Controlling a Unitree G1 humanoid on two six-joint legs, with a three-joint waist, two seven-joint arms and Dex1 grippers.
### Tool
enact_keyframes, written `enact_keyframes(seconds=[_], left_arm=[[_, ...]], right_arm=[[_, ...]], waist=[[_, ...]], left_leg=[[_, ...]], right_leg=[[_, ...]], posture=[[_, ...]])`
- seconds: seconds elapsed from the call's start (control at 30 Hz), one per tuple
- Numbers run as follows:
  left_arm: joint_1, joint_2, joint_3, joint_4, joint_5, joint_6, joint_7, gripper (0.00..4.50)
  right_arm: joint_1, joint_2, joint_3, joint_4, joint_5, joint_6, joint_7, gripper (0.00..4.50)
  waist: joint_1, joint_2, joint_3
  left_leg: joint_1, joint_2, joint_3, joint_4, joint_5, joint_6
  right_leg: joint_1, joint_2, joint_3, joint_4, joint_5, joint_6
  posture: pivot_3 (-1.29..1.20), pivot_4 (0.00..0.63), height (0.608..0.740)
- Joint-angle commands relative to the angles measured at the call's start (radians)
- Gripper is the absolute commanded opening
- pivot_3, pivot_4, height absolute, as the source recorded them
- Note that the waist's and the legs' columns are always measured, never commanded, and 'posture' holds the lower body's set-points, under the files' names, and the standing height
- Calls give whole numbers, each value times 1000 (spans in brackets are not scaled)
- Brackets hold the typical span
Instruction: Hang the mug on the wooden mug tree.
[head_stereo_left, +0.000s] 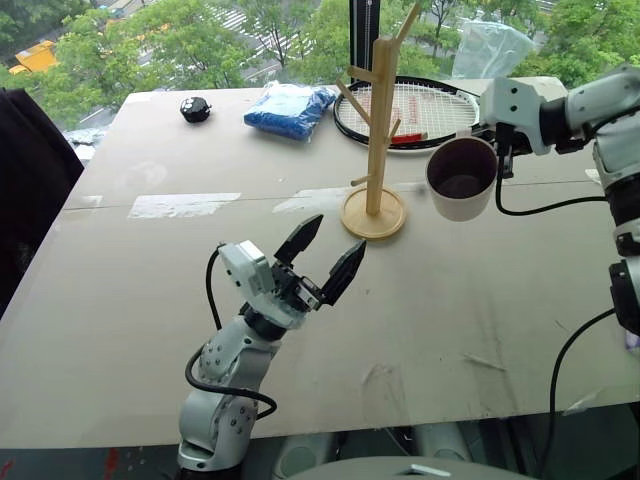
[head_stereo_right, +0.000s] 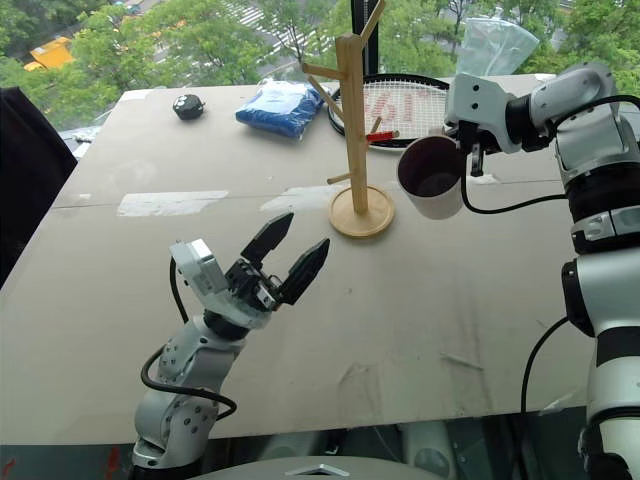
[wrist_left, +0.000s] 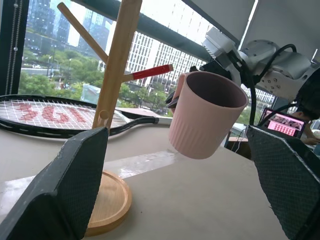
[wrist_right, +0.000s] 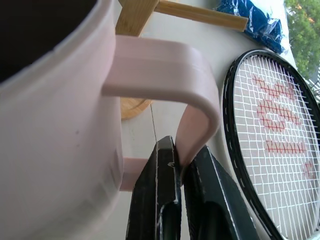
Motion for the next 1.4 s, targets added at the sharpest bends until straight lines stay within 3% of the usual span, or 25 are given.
enact_keyframes(seconds=[0.03,0.33,0.6,0.87,0.97,1.2,1.4], left_arm=[[1,1,-24,-31,20,-43,1,4500],[-3,11,-39,-16,42,-72,6,4500],[-12,27,-35,-9,31,-68,0,4500],[-26,29,-45,-2,25,-63,1,4500],[-24,29,-49,-2,26,-63,1,4500],[-16,47,-52,-2,43,-54,15,4500],[16,97,-22,2,63,-6,50,4500]], right_arm=[[-80,29,-9,55,-31,-53,17,14],[-163,100,-12,56,-68,-10,26,14],[-139,107,-13,-49,-66,39,51,14],[-111,137,-5,-127,-104,142,-21,14],[-102,136,-17,-157,-97,175,-26,897],[-86,103,-58,-166,-85,231,-89,4361],[32,13,-158,-270,5,378,-79,4439]], waist=[[0,0,0],[0,0,0],[0,0,0],[-2,1,0],[-1,1,0],[1,0,0],[3,0,0]], left_leg=[[0,0,0,0,0,0],[-2,0,0,0,0,0],[-4,0,0,0,0,0],[-7,0,0,0,0,0],[-7,0,0,0,0,0],[-7,0,0,0,0,0],[-7,0,0,0,0,0]], right_leg=[[0,0,0,0,0,0],[-3,1,1,1,1,-1],[-5,1,1,2,1,-1],[-8,1,1,2,1,-1],[-8,1,1,2,1,-1],[-8,1,1,2,1,-2],[-8,1,1,2,1,-2]], posture=[[0,150,740],[0,150,740],[0,150,740],[0,150,740],[0,150,740],[0,150,740],[0,150,740]])
